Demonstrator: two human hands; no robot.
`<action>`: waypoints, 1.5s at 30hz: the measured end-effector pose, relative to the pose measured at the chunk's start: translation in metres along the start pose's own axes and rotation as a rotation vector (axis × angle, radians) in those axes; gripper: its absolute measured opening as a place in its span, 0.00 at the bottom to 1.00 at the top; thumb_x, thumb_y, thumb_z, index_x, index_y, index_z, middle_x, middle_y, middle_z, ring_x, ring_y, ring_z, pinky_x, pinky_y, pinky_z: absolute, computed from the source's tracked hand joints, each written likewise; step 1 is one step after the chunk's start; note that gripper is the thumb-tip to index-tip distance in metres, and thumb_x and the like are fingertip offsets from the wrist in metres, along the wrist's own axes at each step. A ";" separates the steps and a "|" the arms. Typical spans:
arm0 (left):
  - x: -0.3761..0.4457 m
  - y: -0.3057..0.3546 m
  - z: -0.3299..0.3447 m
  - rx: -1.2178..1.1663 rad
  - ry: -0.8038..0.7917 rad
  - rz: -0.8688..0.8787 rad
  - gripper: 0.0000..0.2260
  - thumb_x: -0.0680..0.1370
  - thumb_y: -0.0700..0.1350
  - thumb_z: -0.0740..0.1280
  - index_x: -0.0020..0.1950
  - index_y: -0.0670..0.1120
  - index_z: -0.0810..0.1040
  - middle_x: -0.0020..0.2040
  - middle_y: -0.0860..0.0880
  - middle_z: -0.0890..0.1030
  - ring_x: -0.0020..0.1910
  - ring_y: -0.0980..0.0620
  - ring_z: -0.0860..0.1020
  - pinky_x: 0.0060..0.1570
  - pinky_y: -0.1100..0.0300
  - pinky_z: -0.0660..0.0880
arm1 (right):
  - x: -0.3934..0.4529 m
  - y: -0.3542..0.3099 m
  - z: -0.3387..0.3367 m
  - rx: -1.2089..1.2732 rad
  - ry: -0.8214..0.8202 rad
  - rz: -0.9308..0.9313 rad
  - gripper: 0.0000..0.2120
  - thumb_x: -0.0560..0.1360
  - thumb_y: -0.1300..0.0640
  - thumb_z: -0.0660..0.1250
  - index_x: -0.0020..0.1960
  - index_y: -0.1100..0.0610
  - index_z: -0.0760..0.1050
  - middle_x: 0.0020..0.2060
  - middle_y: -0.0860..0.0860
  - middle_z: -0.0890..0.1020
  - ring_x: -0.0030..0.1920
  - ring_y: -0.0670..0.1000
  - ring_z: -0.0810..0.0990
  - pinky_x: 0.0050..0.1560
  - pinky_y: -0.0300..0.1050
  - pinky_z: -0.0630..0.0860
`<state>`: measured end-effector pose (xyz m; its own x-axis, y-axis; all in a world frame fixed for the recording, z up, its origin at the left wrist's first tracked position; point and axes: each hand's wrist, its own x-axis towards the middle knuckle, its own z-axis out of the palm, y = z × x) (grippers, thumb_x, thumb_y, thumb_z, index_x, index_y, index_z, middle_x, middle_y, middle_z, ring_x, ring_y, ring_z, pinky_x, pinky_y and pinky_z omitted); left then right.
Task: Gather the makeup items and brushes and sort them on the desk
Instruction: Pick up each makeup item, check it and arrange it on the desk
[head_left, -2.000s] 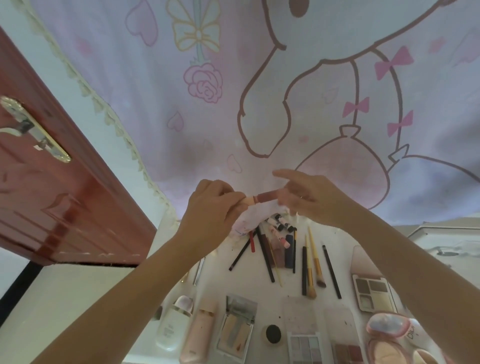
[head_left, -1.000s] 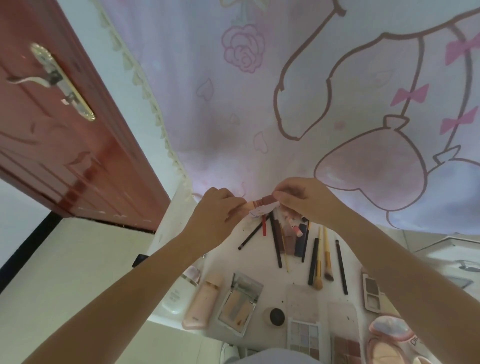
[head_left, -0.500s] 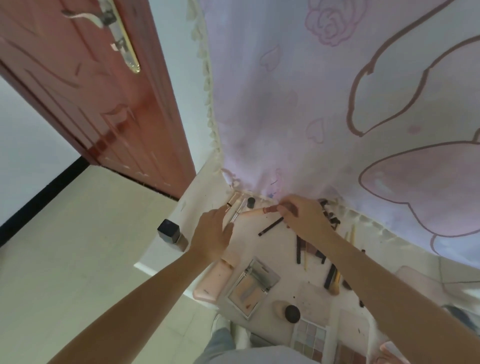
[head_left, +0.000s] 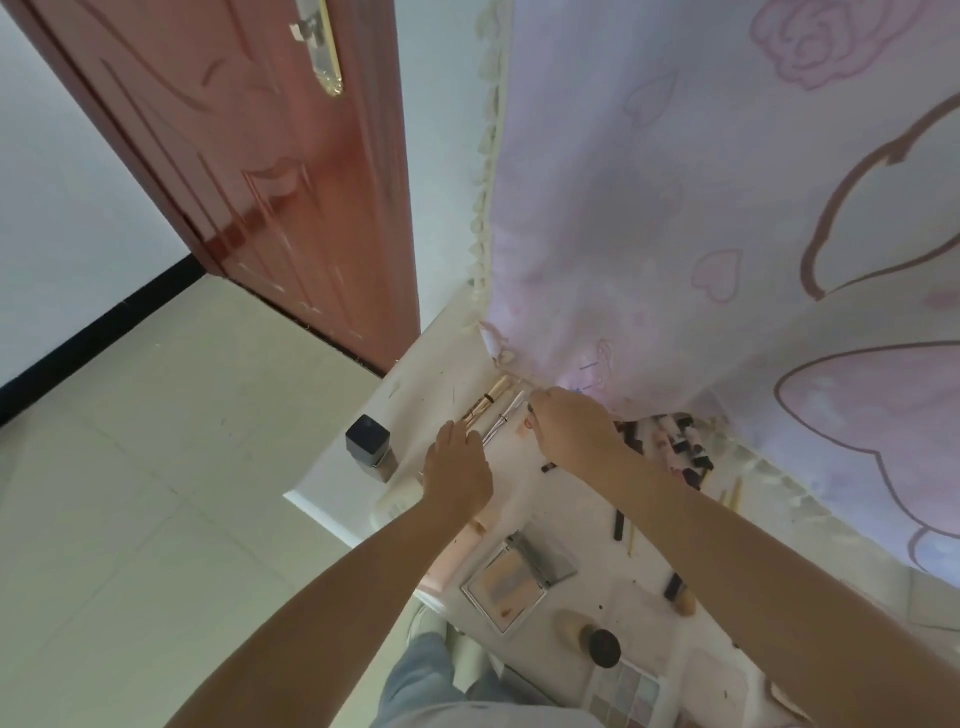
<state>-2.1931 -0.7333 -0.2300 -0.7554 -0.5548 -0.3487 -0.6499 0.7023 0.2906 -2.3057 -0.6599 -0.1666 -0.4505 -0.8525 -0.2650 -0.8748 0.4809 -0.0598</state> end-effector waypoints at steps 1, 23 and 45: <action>0.000 -0.003 0.001 0.002 0.007 -0.002 0.18 0.80 0.42 0.55 0.70 0.41 0.61 0.74 0.45 0.57 0.75 0.47 0.52 0.72 0.56 0.55 | 0.003 -0.001 -0.001 0.004 -0.004 0.002 0.12 0.79 0.62 0.54 0.60 0.61 0.68 0.53 0.56 0.77 0.52 0.56 0.77 0.50 0.46 0.73; -0.013 -0.015 0.003 0.106 0.020 0.090 0.21 0.81 0.49 0.53 0.73 0.44 0.57 0.75 0.46 0.57 0.75 0.47 0.52 0.74 0.56 0.52 | -0.027 0.038 -0.003 0.388 0.025 0.182 0.21 0.76 0.47 0.61 0.65 0.55 0.65 0.48 0.53 0.76 0.48 0.51 0.74 0.47 0.44 0.70; -0.019 0.081 -0.008 0.057 -0.040 0.611 0.20 0.80 0.45 0.54 0.72 0.41 0.63 0.71 0.44 0.66 0.71 0.46 0.63 0.69 0.58 0.61 | -0.096 0.131 0.080 0.380 0.062 0.691 0.15 0.77 0.59 0.58 0.62 0.60 0.72 0.57 0.58 0.74 0.57 0.57 0.72 0.54 0.47 0.71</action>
<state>-2.2325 -0.6694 -0.1931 -0.9855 -0.0281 -0.1675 -0.0942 0.9112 0.4012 -2.3627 -0.4989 -0.2264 -0.8884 -0.3395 -0.3090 -0.2770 0.9332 -0.2289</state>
